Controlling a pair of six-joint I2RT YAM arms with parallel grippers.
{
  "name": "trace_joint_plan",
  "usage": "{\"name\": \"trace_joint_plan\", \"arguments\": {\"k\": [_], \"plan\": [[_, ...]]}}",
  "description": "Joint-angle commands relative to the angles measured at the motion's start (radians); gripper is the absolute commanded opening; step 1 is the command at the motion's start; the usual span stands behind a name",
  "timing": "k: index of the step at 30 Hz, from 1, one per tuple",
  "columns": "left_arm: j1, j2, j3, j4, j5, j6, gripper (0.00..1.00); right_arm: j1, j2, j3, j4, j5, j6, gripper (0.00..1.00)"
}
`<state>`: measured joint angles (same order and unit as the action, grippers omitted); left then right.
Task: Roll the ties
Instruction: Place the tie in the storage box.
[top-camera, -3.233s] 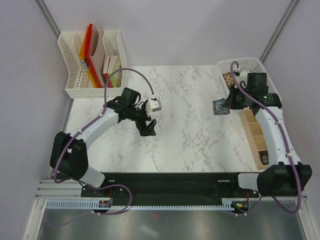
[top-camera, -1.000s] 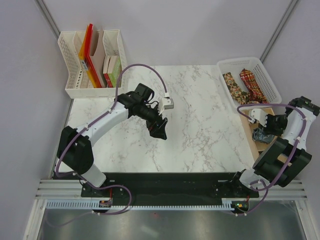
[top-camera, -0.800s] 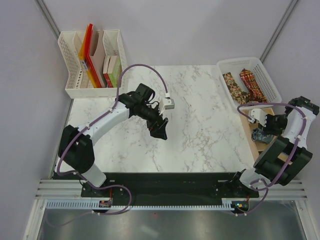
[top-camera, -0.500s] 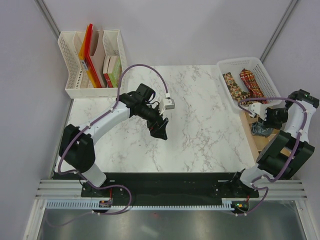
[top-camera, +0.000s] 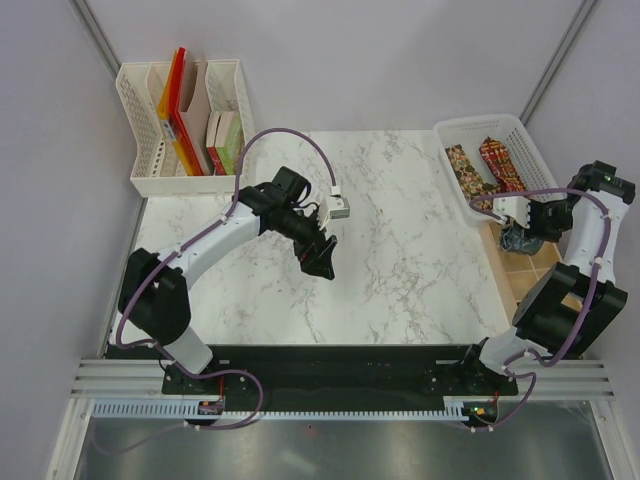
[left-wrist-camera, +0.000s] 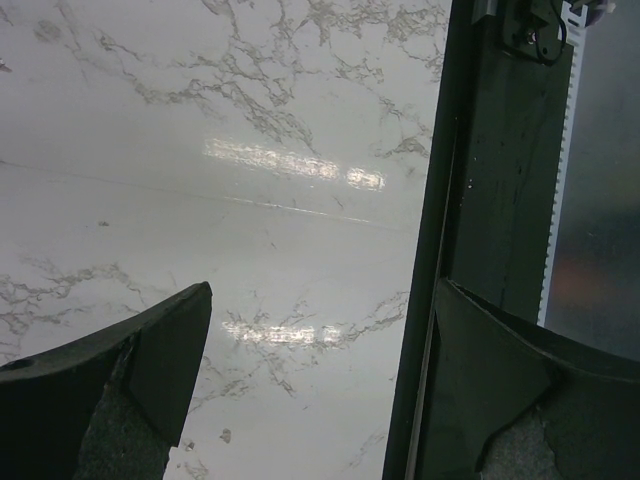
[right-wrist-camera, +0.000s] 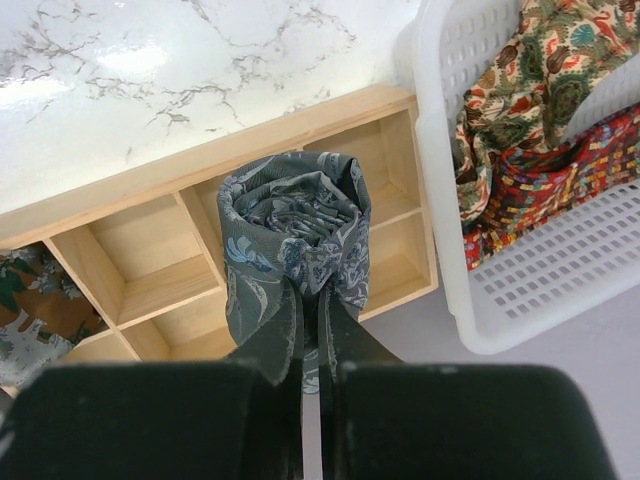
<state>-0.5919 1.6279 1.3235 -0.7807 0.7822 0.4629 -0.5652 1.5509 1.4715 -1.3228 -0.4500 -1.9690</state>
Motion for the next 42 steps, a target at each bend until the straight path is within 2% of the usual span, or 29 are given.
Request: {"name": "trace_joint_plan", "arguments": {"k": [1, 25, 42], "plan": [[-0.008, -0.008, 0.037, -0.006, -0.005, -0.020, 1.00, 0.007, 0.002, -0.030, -0.083, -0.007, -0.699, 0.00], [-0.013, 0.021, 0.065, -0.008, 0.002, -0.029, 1.00, 0.041, 0.123, -0.040, 0.068, 0.102, -0.702, 0.00], [-0.013, 0.013, 0.068, -0.008, -0.009, -0.033, 1.00, 0.090, 0.104, -0.212, 0.160, 0.126, -0.702, 0.00]]}}
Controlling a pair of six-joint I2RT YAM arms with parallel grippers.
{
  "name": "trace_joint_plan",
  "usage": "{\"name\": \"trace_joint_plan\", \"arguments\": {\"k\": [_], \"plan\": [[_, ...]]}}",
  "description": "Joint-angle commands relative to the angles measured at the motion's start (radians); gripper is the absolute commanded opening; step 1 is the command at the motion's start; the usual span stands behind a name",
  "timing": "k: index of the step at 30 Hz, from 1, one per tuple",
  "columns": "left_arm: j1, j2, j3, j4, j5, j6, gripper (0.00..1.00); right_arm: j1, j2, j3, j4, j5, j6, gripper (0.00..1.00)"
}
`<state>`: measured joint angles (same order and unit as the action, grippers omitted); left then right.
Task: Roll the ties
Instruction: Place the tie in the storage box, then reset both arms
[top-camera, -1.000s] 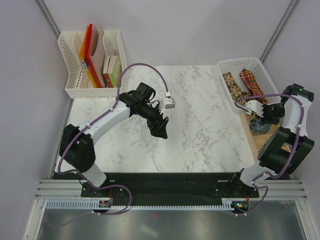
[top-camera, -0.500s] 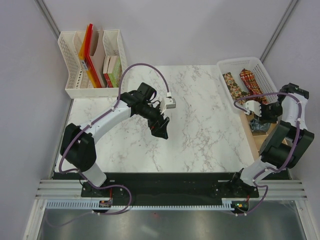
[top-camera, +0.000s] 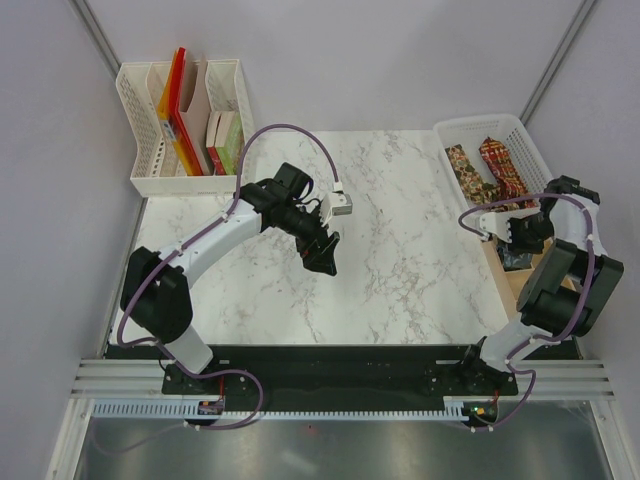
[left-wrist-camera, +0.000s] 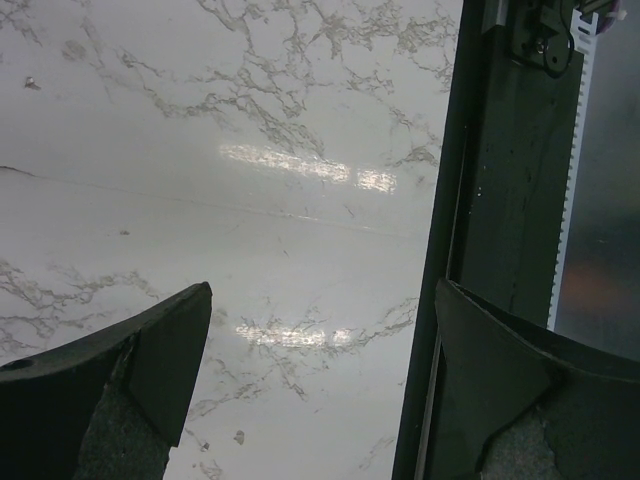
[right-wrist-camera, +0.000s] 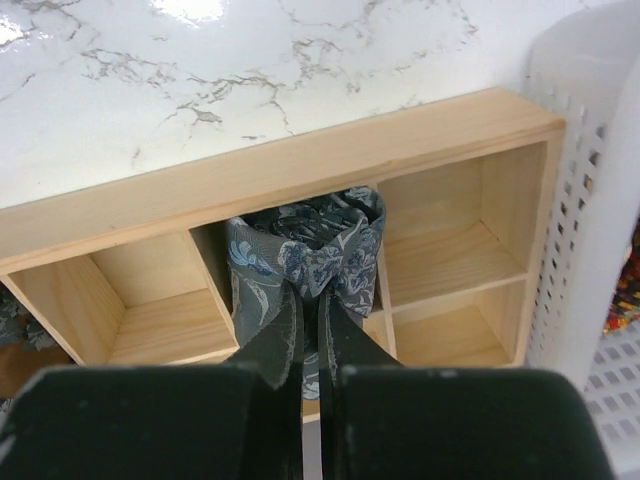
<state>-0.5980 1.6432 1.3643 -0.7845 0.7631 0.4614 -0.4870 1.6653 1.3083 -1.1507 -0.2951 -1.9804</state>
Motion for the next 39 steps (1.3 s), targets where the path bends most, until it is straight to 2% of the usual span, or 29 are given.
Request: {"name": "trace_joint_plan", "arguments": {"k": [1, 10, 12, 13, 17, 21, 24, 32, 34, 37, 39], "plan": [[-0.006, -0.003, 0.027, -0.004, 0.008, -0.032, 1.00, 0.011, -0.015, -0.056, -0.012, -0.026, -0.690, 0.00], [-0.008, -0.002, 0.032, -0.004, 0.004, -0.033, 1.00, 0.011, 0.011, -0.075, 0.035, -0.038, -0.690, 0.01], [-0.008, -0.006, 0.029, -0.005, -0.002, -0.033, 1.00, 0.011, 0.008, -0.086, 0.048, -0.036, -0.689, 0.12], [-0.008, -0.011, 0.027, -0.005, -0.001, -0.035, 1.00, 0.011, 0.004, -0.090, 0.060, -0.033, -0.689, 0.23], [-0.008, -0.013, 0.027, -0.005, 0.001, -0.038, 1.00, 0.011, -0.022, -0.084, 0.062, -0.035, -0.689, 0.38], [-0.008, -0.020, 0.035, -0.005, -0.002, -0.038, 1.00, 0.011, -0.050, -0.035, 0.026, -0.058, -0.689, 0.57], [-0.008, -0.033, 0.030, -0.005, -0.008, -0.035, 1.00, 0.011, -0.071, -0.003, -0.006, -0.073, -0.689, 0.67], [-0.008, -0.068, 0.006, 0.001, -0.028, -0.027, 1.00, 0.011, -0.154, 0.042, -0.076, -0.128, -0.687, 0.83], [-0.006, -0.085, -0.002, 0.010, -0.054, -0.046, 1.00, 0.011, -0.170, 0.060, -0.107, -0.165, -0.683, 0.98], [0.016, -0.106, -0.011, 0.033, -0.085, -0.096, 1.00, 0.024, -0.196, 0.103, -0.121, -0.263, -0.609, 0.98], [0.041, -0.114, -0.013, 0.042, -0.076, -0.122, 1.00, 0.063, -0.208, 0.129, -0.104, -0.311, -0.444, 0.98]]}}
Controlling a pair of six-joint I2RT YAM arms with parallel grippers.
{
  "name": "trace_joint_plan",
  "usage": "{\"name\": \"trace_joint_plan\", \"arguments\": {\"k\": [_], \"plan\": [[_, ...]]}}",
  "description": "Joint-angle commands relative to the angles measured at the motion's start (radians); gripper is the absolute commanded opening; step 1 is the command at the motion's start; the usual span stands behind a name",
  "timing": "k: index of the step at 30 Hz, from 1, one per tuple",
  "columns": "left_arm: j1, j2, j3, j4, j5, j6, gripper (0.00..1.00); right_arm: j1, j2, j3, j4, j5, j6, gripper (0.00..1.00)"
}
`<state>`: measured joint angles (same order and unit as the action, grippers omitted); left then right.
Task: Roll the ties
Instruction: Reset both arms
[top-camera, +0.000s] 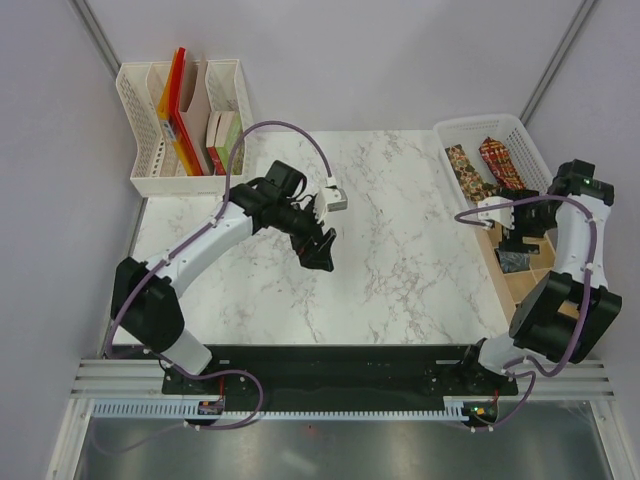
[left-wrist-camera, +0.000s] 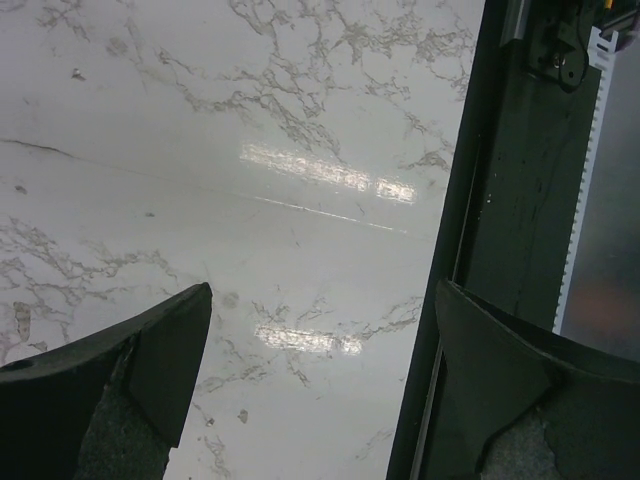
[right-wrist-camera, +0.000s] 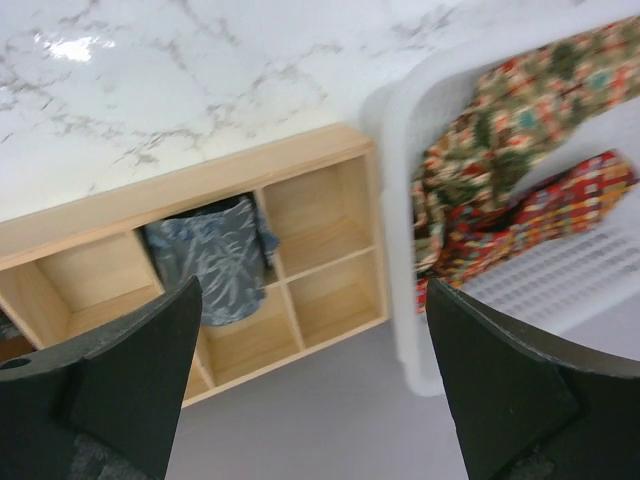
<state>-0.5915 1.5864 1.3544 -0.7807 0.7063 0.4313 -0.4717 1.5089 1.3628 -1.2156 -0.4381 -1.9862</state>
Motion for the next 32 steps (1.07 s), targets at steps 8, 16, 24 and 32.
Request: {"name": "trace_joint_plan", "arguments": {"k": [8, 16, 24, 32], "plan": [[0.238, -0.124, -0.017, 0.051, 0.005, -0.193, 1.00, 0.406, -0.134, 0.003, 0.393, -0.113, 0.571, 0.98], [0.381, -0.206, -0.075, 0.050, -0.085, -0.247, 1.00, 0.574, -0.113, -0.076, 0.706, 0.018, 1.645, 0.98], [0.398, -0.313, -0.260, 0.041, -0.189, -0.186, 1.00, 0.611, -0.231, -0.415, 0.875, 0.081, 1.920, 0.98], [0.403, -0.327, -0.344, 0.083, -0.218, -0.210, 1.00, 0.630, -0.286, -0.479, 0.883, 0.116, 1.985, 0.98]]}}
